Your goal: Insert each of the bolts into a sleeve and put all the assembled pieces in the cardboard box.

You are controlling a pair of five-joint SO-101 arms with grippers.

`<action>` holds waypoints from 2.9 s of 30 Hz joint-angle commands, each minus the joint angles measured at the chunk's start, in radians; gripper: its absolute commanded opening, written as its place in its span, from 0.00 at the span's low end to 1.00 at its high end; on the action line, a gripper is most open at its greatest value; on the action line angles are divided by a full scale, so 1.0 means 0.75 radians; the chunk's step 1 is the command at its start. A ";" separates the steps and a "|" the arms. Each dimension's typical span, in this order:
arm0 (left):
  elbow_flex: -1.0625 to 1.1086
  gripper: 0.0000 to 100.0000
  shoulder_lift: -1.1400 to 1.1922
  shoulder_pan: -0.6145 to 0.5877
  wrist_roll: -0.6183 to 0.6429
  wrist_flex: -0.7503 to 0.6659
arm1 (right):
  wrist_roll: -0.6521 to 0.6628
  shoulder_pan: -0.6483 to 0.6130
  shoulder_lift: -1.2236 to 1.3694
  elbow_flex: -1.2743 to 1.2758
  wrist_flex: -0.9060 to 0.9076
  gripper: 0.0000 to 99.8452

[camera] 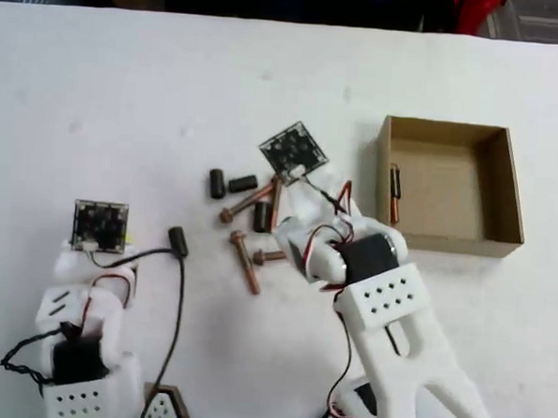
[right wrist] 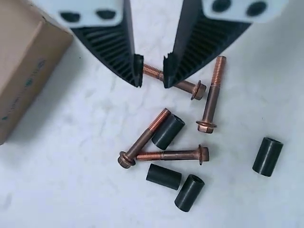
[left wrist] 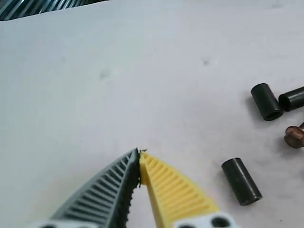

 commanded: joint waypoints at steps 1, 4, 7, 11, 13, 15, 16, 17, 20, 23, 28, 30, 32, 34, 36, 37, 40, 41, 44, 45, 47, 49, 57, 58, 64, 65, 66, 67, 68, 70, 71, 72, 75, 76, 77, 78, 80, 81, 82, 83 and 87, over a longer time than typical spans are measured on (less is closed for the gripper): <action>-0.020 0.02 -0.009 -0.054 -0.012 0.006 | -0.027 -0.011 -0.042 -0.006 -0.021 0.07; -0.020 0.02 -0.009 -0.054 -0.012 0.018 | -0.029 -0.013 -0.040 -0.014 -0.028 0.07; -0.041 0.02 -0.009 -0.058 -0.012 0.029 | -0.029 -0.036 -0.036 -0.016 -0.056 0.07; -0.102 0.02 -0.009 -0.136 -0.014 0.121 | -0.029 -0.126 0.046 -0.059 -0.060 0.07; -0.106 0.02 -0.009 -0.157 -0.014 0.129 | -0.074 -0.154 0.126 -0.115 -0.058 0.07; -0.104 0.02 -0.009 -0.161 -0.014 0.131 | -0.149 -0.157 0.220 -0.192 -0.056 0.07; -0.104 0.02 -0.009 -0.171 -0.014 0.131 | -0.172 -0.159 0.267 -0.231 -0.056 0.07; -0.104 0.02 -0.009 -0.185 -0.014 0.131 | -0.192 -0.161 0.316 -0.268 -0.056 0.07; -0.104 0.02 -0.009 -0.226 -0.014 0.129 | -0.225 -0.181 0.459 -0.374 -0.054 0.07; -0.104 0.02 -0.009 -0.247 -0.014 0.129 | -0.225 -0.232 0.586 -0.450 -0.054 0.07; -0.104 0.02 -0.009 -0.249 -0.014 0.129 | -0.225 -0.306 0.764 -0.569 -0.054 0.07; -0.104 0.02 -0.009 -0.251 -0.014 0.129 | -0.225 -0.326 0.821 -0.618 -0.054 0.07; -0.104 0.02 -0.009 -0.255 -0.014 0.131 | -0.225 -0.345 0.864 -0.659 -0.054 0.07; -0.104 0.02 -0.009 -0.300 -0.014 0.131 | -0.225 -0.367 0.905 -0.694 -0.054 0.07; -0.104 0.02 -0.009 -0.349 -0.014 0.131 | -0.225 -0.384 0.934 -0.720 -0.054 0.07; -0.104 0.02 -0.009 -0.371 -0.014 0.131 | -0.227 -0.388 0.948 -0.736 -0.054 0.07; -0.104 0.02 -0.009 -0.437 -0.014 0.131 | -0.307 -0.408 0.995 -0.792 -0.054 0.07; -0.104 0.02 -0.009 -0.453 -0.014 0.131 | -0.331 -0.416 1.014 -0.810 -0.054 0.07; -0.104 0.02 -0.009 -0.521 -0.014 0.131 | -0.366 -0.431 1.069 -0.869 -0.054 0.07; -0.104 0.02 -0.009 -0.543 -0.014 0.133 | -0.366 -0.439 1.087 -0.888 -0.054 0.07; -0.102 0.02 -0.009 -0.582 -0.014 0.133 | -0.364 -0.445 1.122 -0.921 -0.054 0.07; -0.078 0.02 -0.009 -0.592 -0.014 0.125 | -0.366 -0.445 1.157 -0.951 -0.054 0.07; -0.076 0.02 -0.009 -0.641 -0.014 0.121 | -0.366 -0.441 1.278 -1.039 -0.052 0.13; -0.074 0.02 -0.009 -0.652 -0.014 0.121 | -0.368 -0.441 1.280 -1.043 -0.038 0.15; -0.065 0.02 -0.009 -0.664 -0.014 0.096 | -0.368 -0.492 1.294 -1.097 -0.030 0.14; -0.059 0.02 -0.009 -0.664 -0.014 0.096 | -0.372 -0.510 1.296 -1.107 -0.030 0.13; -0.055 0.02 -0.009 -0.664 -0.014 0.094 | -0.403 -0.525 1.300 -1.113 -0.028 0.13; -0.055 0.02 -0.009 -0.664 -0.014 0.094 | -0.460 -0.537 1.300 -1.113 -0.026 0.13; -0.055 0.02 -0.009 -0.664 -0.014 0.094 | -0.520 -0.541 1.300 -1.115 -0.026 0.13; -0.057 0.02 -0.009 -0.664 -0.014 0.094 | -0.599 -0.539 1.306 -1.117 -0.034 0.13; -0.057 0.02 -0.009 -0.664 -0.014 0.094 | -0.626 -0.539 1.310 -1.117 -0.034 0.13; -0.059 0.02 -0.009 -0.664 -0.014 0.094 | -0.653 -0.541 1.310 -1.113 -0.034 0.13; -0.061 0.02 -0.009 -0.723 -0.014 0.094 | -0.710 -0.564 1.331 -1.115 -0.028 0.13; -0.061 0.02 -0.009 -0.746 -0.014 0.094 | -0.712 -0.572 1.347 -1.115 -0.034 0.13; -0.061 0.02 -0.009 -0.762 -0.014 0.094 | -0.714 -0.574 1.368 -1.117 -0.036 0.13; -0.061 0.02 -0.009 -0.768 -0.014 0.094 | -0.720 -0.576 1.390 -1.123 -0.038 0.13; -0.061 0.02 -0.009 -0.768 -0.014 0.094 | -0.722 -0.576 1.445 -1.172 -0.026 0.13; -0.061 0.02 -0.009 -0.768 -0.014 0.094 | -0.734 -0.576 1.474 -1.199 -0.013 0.13; -0.061 0.02 -0.009 -0.768 -0.014 0.094 | -0.743 -0.576 1.503 -1.227 0.003 0.13; -0.061 0.02 -0.009 -0.770 -0.014 0.094 | -0.749 -0.576 1.529 -1.256 0.021 0.13; -0.061 0.02 -0.009 -0.770 -0.014 0.094 | -0.747 -0.586 1.623 -1.371 0.085 0.13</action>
